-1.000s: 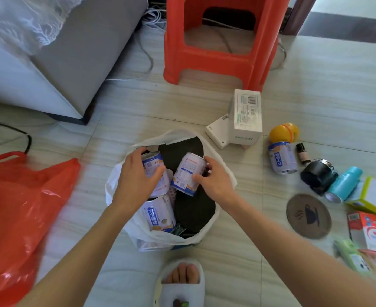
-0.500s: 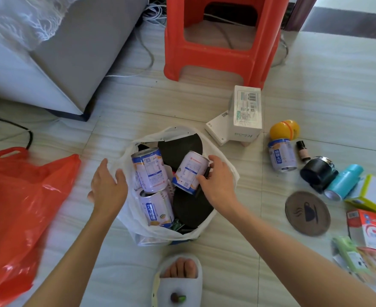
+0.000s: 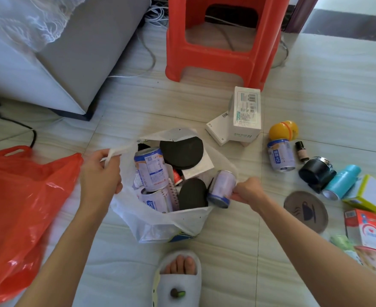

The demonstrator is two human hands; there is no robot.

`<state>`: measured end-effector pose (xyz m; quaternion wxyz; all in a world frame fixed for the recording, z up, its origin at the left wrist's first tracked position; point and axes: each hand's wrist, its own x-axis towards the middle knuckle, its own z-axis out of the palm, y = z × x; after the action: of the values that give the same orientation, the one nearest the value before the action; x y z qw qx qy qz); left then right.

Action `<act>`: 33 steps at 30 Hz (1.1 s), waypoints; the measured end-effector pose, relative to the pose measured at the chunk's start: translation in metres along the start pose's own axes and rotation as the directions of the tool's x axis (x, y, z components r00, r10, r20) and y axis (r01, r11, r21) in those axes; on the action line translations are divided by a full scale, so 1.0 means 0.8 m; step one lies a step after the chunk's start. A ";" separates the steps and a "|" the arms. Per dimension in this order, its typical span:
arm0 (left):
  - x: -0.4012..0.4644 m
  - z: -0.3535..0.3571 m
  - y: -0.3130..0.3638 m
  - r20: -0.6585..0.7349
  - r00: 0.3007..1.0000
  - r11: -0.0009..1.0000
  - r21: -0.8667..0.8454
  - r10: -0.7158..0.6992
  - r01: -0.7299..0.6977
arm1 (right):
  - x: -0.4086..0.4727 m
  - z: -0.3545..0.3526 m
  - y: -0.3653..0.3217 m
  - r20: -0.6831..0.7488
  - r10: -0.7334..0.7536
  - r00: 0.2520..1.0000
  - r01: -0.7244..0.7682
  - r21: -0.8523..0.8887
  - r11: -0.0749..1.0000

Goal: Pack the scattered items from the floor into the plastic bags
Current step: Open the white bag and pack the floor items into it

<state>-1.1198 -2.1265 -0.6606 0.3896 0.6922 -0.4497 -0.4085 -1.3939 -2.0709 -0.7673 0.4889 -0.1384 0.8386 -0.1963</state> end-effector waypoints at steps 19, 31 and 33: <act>-0.029 0.020 0.018 0.179 0.974 0.979 0.121 0.138 -0.161 | -0.029 0.035 0.018 0.100 -0.142 0.985 0.126 0.148 0.981; -0.044 0.021 0.013 0.168 0.949 0.924 0.236 0.267 -0.302 | -0.103 0.074 -0.005 0.242 -0.545 0.803 0.595 -0.376 0.710; -0.044 0.021 0.013 0.160 0.945 0.907 0.275 0.285 -0.320 | -0.096 0.066 -0.004 0.246 -0.582 0.775 0.619 -0.484 0.619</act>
<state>-1.1476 -2.0991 -0.6498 0.3131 0.6395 -0.6298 -0.3104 -1.3107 -2.0518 -0.7304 0.3621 -0.5484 0.7471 -0.0995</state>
